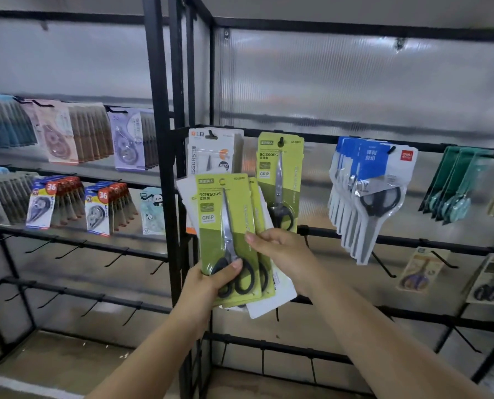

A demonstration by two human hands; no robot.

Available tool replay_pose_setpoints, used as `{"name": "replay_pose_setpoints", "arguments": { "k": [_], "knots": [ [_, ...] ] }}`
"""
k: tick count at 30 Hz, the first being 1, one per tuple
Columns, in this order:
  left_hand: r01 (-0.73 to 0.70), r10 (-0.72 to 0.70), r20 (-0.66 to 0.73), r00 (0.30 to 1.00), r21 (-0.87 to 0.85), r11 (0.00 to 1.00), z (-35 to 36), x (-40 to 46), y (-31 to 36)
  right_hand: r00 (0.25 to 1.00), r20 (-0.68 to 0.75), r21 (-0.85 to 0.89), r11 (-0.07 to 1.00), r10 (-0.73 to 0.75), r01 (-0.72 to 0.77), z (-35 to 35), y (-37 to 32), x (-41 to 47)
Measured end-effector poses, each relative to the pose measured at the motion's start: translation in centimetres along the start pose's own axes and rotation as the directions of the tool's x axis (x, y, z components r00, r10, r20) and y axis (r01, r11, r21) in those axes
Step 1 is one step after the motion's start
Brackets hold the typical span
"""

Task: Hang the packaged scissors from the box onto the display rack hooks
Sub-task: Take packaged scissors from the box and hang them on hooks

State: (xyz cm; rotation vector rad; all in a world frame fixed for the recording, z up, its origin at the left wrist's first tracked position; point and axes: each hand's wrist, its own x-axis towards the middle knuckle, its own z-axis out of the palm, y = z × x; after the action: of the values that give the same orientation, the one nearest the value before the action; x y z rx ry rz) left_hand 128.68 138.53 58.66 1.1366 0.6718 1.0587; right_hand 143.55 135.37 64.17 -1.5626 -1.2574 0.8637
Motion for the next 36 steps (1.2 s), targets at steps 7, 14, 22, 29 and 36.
{"name": "replay_pose_setpoints", "arguments": {
  "k": [7,14,22,29,36],
  "knots": [
    [-0.047,0.046,0.043,0.998,0.03,0.998,1.2,-0.2,-0.8,0.982,-0.178,0.106,0.994,0.058,-0.039,0.1,0.6,-0.2],
    [0.002,0.001,0.075,0.997,-0.03,1.0,3.2,-0.3,-1.1,0.965,-0.262,0.177,0.983,-0.001,0.049,0.2,-0.6,-0.2],
    [0.064,-0.045,0.08,0.996,-0.267,0.962,3.0,-0.2,-0.1,0.948,-0.318,0.246,0.964,-0.014,0.097,0.6,-1.3,0.0],
    [0.026,-0.027,0.002,1.0,-0.277,0.96,2.3,-0.2,0.5,0.9,-0.433,0.352,0.91,-0.051,0.221,2.5,-1.0,-0.1],
    [0.052,-0.058,-0.011,0.998,-0.297,0.953,1.7,0.3,0.7,0.908,-0.418,0.466,0.859,0.0,0.214,2.7,-1.2,0.3]
  ]
}}
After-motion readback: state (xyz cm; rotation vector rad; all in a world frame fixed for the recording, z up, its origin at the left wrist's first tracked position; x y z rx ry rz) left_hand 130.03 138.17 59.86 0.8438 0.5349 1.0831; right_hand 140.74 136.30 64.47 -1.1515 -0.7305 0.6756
